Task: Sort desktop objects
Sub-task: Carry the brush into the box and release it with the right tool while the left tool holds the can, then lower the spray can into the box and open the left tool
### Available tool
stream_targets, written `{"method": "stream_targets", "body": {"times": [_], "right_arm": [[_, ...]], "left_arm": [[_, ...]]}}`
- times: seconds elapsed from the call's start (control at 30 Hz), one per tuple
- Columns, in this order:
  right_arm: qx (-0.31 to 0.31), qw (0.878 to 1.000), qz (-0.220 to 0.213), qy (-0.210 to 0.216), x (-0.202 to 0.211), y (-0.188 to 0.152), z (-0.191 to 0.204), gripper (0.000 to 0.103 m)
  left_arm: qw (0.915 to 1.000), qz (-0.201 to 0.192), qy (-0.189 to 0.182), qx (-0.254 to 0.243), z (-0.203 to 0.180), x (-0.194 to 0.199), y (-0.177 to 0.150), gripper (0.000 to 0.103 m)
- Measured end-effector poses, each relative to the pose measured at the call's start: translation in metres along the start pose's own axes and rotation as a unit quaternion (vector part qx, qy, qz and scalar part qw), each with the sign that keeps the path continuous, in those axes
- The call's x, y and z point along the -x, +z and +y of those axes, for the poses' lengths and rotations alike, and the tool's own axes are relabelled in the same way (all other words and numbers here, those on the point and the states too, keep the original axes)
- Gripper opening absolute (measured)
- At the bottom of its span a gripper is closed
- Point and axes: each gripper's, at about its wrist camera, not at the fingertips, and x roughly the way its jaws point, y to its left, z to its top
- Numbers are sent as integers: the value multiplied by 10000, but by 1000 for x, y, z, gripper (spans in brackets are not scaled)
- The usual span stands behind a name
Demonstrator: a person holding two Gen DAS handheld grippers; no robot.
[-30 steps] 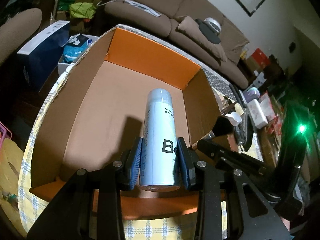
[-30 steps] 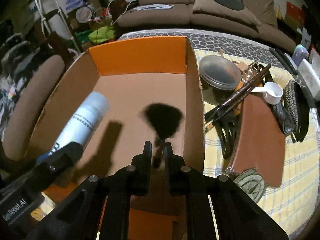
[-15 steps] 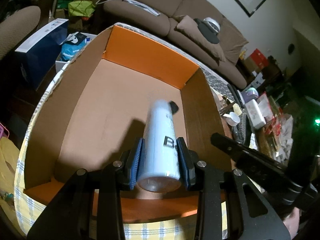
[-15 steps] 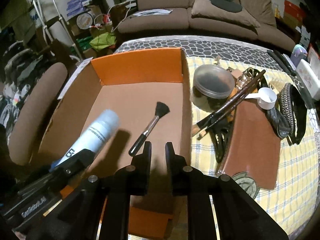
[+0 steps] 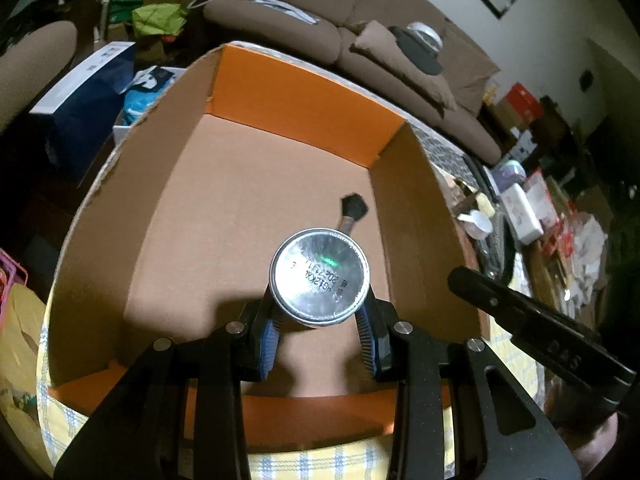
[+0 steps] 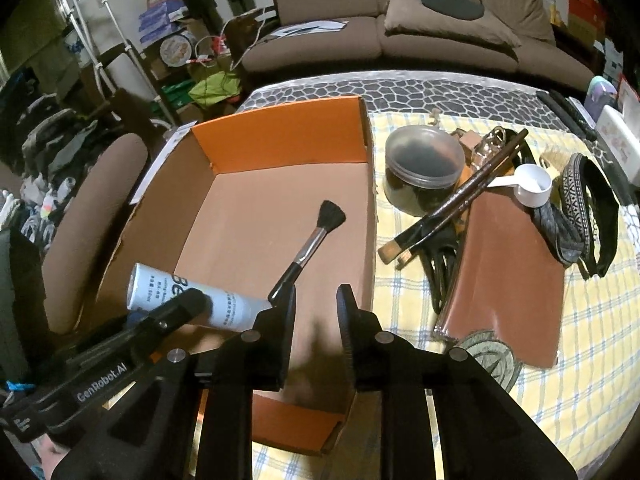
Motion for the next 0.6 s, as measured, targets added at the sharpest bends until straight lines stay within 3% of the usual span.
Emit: {"method": "stream_targets", "body": {"times": [0.3,0.6], "right_arm": [[-25,10000,-59,35,14,-4,-8,22],[-98,9998,-182,56,31,-3,-27,22]], "left_arm": [[9963,464,-303,-661,-44,-11,-8,32],[9931,734,-239,-883,-72,-36,-2,32]]}}
